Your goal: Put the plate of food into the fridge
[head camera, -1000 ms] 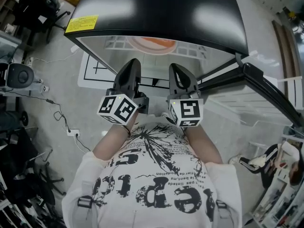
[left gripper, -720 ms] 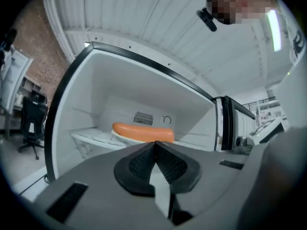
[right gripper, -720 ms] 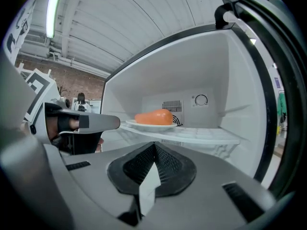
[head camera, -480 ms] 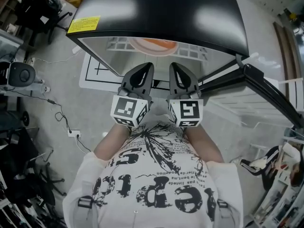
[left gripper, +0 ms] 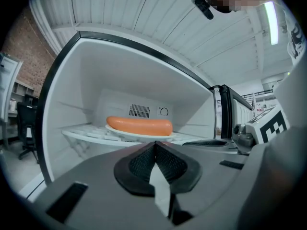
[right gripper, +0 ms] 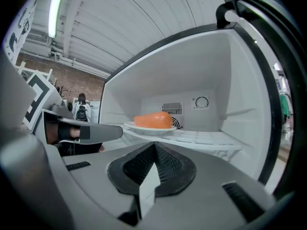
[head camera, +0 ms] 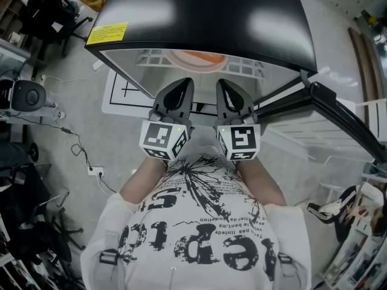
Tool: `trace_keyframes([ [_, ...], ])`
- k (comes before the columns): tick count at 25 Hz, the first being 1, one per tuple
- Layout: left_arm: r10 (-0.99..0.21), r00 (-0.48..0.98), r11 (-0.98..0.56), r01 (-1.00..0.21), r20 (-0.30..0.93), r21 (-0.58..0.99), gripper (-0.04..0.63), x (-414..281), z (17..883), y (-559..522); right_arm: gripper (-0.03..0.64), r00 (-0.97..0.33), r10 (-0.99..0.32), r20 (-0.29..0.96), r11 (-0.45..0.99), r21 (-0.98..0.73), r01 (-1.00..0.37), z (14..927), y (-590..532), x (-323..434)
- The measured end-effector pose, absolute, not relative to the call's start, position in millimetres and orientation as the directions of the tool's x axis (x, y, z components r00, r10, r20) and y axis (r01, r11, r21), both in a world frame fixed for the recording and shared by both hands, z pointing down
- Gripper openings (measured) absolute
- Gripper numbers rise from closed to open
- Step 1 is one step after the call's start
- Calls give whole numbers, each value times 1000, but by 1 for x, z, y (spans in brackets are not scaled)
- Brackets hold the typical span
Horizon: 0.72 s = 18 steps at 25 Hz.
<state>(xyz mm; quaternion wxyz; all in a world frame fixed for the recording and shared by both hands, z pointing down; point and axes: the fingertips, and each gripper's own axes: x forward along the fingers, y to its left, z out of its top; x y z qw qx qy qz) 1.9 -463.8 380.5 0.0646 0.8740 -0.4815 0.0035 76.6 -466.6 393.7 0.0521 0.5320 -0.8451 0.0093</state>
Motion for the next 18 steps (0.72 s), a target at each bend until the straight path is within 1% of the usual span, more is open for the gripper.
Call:
trace_keyframes([
  [4,-841,537,-527,-840,63,130,7,1,380,-464,2,-427,-899,95,432,38,-901,394,-467,76],
  [10,-833,553,-540,-820,16,188,8,3,375,-463,2,-422,-902,93,427,39,-903,394,-468,78],
  [18,-839,544,-530,-825,23,197,6,6,376,-465,2,-416,-905,92,421,39,-906,394,-469,80],
])
